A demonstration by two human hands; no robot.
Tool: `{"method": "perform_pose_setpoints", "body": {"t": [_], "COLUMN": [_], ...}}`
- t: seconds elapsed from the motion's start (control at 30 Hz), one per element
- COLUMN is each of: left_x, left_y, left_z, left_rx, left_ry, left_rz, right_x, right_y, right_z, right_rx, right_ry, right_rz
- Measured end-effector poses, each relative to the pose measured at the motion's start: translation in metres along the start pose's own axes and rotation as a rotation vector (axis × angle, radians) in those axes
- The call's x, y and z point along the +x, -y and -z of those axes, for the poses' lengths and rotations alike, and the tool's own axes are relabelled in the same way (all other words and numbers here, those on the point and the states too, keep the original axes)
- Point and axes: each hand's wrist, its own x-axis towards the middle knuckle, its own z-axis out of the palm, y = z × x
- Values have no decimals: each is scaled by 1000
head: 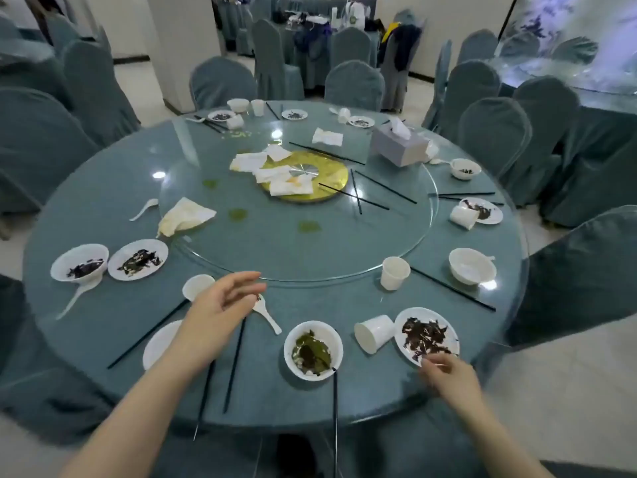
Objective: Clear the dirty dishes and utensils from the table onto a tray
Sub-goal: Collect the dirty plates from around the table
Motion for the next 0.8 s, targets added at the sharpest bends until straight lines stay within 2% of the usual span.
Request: {"method": "perform_pose_setpoints", "body": {"t": [0.13, 0.33, 0.43, 0.63, 0.8], "left_x": [7, 4, 0, -14, -44], "left_y": [8, 23, 28, 38, 45], "left_z": [-16, -37, -44, -45, -34], "left_rx": [-54, -68, -74, -132, -199], "left_ry": [28, 0, 5, -10, -13], "left_rz": [93, 211, 225, 272, 276], "right_x": [28, 50, 53, 39, -9], "right_y": [-28, -23, -22, -12, 15], "right_z": [6, 6, 7, 26, 22], "right_rx": [184, 327, 418, 493, 503], "right_ry": [-62, -149, -173, -184, -80], "right_rz": [-303, -438, -431, -271, -142]}}
